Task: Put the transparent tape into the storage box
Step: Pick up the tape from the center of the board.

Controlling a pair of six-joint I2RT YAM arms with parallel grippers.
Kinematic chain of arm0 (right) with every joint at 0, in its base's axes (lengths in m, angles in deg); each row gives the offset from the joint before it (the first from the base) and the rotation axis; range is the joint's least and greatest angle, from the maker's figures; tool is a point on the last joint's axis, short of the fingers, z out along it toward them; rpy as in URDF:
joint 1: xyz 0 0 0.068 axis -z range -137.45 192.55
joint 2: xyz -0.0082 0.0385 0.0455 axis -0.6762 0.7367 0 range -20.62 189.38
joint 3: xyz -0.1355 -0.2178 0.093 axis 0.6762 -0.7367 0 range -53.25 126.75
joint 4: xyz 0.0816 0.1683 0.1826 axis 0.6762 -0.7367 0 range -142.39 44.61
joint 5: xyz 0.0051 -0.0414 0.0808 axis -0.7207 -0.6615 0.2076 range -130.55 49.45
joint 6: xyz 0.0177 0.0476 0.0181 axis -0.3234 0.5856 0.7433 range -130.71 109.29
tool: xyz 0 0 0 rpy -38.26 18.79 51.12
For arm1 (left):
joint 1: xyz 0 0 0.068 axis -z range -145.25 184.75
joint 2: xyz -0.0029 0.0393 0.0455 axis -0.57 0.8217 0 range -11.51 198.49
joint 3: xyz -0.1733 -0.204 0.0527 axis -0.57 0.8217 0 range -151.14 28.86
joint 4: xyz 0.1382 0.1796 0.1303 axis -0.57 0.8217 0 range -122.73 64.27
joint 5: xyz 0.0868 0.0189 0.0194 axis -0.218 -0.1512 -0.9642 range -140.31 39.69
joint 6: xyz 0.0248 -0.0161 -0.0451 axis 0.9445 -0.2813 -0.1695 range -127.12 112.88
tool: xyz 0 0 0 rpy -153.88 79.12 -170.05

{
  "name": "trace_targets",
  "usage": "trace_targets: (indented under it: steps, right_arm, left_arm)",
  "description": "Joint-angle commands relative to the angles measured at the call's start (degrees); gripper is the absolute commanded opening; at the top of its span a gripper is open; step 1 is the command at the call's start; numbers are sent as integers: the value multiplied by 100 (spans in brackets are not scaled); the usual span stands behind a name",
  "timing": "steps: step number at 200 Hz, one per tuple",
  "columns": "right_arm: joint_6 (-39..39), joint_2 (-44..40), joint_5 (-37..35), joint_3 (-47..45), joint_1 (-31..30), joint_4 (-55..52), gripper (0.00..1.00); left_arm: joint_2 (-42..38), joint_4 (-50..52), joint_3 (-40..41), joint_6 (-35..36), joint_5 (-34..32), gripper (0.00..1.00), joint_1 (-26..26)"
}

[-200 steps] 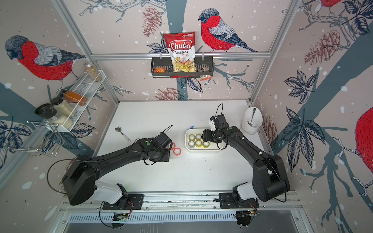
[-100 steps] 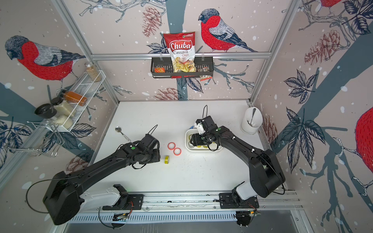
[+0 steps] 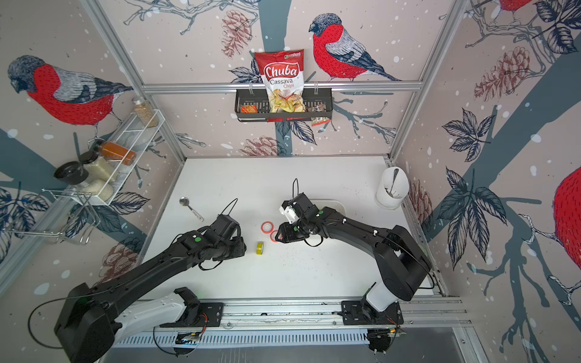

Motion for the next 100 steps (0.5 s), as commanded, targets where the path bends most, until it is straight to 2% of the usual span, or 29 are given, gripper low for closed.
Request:
trace_targets:
  steps: [1,43,100]
  right_arm:
    - [923,0,71,-77,-156,641,46]
    - [2085,43,129,-434,-276,1518,44]
    - [3219,327,281,-893,-340,2808,45]
  left_arm:
    - [-104,-99,49,11,-154,57,-32]
    - [-128,-281,80,2,-115,56,-59]
    - [-175,-716,174,78,266,56,-59]
